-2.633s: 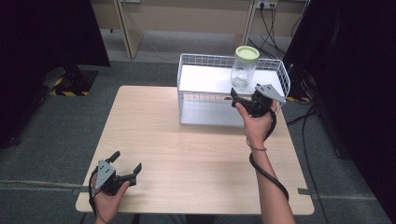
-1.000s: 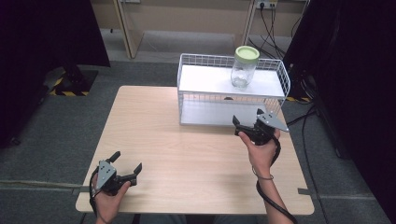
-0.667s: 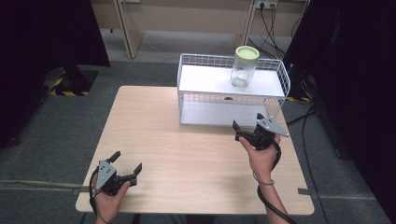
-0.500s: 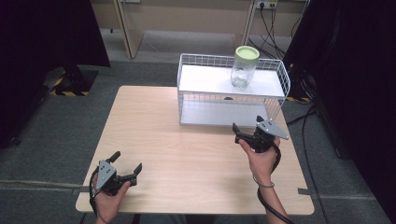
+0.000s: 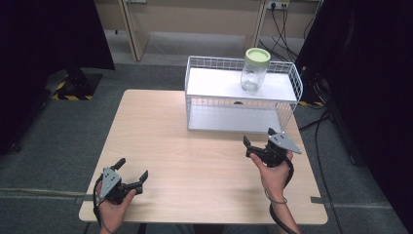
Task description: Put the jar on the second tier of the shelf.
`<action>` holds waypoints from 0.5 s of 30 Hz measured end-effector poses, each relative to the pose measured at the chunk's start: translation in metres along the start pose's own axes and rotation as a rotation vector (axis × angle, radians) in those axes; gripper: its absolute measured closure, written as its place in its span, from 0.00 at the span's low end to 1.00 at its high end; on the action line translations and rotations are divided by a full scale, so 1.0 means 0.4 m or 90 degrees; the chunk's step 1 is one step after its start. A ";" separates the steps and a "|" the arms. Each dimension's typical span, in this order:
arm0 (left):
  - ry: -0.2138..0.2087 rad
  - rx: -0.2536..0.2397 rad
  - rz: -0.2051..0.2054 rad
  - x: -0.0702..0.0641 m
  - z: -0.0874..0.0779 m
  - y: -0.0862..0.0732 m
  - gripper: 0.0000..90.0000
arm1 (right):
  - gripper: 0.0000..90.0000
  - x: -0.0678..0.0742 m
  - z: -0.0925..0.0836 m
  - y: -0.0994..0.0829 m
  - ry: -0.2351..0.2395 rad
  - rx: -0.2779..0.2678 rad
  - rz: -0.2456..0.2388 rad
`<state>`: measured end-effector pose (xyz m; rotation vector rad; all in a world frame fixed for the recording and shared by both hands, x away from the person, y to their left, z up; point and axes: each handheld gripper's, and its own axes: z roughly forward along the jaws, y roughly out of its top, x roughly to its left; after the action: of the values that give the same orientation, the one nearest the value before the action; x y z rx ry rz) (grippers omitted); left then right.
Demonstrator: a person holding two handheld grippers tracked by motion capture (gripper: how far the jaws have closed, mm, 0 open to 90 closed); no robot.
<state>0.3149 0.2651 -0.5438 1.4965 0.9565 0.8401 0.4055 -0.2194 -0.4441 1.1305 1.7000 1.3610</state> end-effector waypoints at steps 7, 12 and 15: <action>0.000 0.000 0.001 -0.001 0.000 0.000 0.02 | 0.00 -0.004 -0.019 -0.031 -0.001 0.009 0.005; 0.000 0.000 0.001 -0.001 0.000 0.000 0.02 | 0.00 -0.005 -0.029 -0.051 -0.002 0.013 0.012; 0.000 0.000 0.001 -0.001 0.000 0.000 0.02 | 0.00 -0.004 -0.034 -0.065 -0.002 0.018 0.013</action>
<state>0.3148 0.2647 -0.5437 1.4976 0.9554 0.8417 0.3885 -0.2283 -0.4663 1.1679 1.7145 1.3509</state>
